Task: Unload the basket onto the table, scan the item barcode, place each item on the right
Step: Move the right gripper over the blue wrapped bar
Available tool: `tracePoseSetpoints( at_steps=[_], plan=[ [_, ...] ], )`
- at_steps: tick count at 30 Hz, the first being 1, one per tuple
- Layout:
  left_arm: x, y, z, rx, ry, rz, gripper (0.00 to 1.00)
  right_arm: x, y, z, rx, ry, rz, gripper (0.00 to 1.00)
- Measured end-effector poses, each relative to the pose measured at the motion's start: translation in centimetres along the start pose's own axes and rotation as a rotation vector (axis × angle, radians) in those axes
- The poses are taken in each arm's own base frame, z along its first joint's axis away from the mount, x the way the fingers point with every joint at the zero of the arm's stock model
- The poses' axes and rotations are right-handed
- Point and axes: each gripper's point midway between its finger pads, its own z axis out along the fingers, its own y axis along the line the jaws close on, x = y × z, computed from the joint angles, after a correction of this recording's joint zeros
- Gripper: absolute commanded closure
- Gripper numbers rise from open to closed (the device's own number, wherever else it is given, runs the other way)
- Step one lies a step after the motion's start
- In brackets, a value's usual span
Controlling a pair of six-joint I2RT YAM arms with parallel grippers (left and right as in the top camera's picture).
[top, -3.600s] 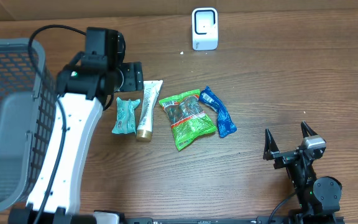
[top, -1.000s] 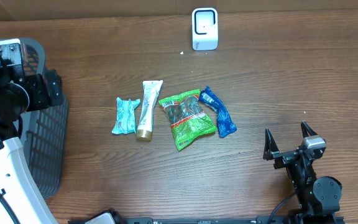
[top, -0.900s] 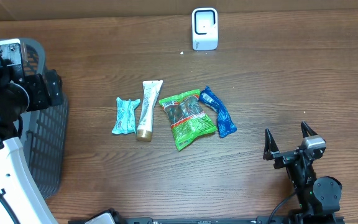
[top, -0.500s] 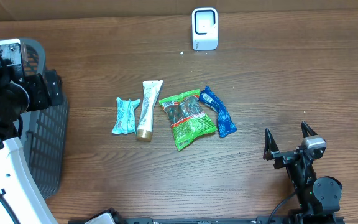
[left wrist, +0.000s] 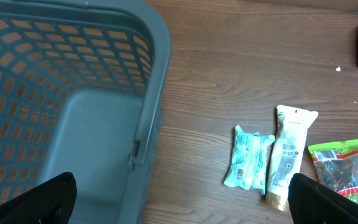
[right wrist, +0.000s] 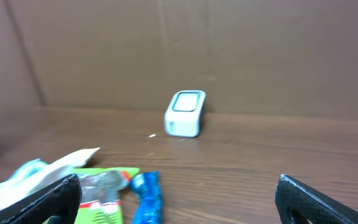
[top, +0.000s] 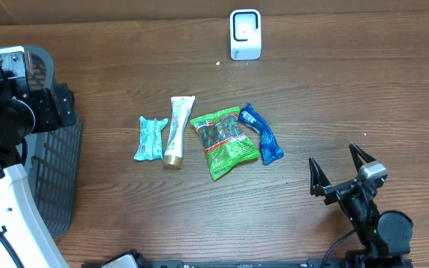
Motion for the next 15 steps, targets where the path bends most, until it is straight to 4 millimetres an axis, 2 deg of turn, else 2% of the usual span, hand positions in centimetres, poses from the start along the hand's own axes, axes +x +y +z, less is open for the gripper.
tracePoseSetpoints(
  at_steps=[2,4,7,9,10,15],
  plan=[
    [0.0,0.0,0.0,0.0,0.0,0.0,0.0,-0.9,0.6,0.3,-0.027,0.029,0.012,0.0],
    [0.0,0.0,0.0,0.0,0.0,0.0,0.0,-2.8,1.2,0.9,-0.058,0.047,0.021,0.0],
    [0.0,0.0,0.0,0.001,0.001,0.0,0.0,-6.3,2.2,2.4,-0.114,0.093,0.039,0.0],
    [0.0,0.0,0.0,0.0,0.0,0.0,0.0,-8.1,2.8,4.2,-0.15,0.177,0.073,0.0],
    [0.0,0.0,0.0,0.001,0.002,0.0,0.0,-8.6,2.8,5.0,-0.159,0.209,0.087,0.0],
    [0.0,0.0,0.1,0.003,0.001,0.0,0.0,-8.4,2.7,8.8,-0.191,0.536,0.17,0.0]
  ],
)
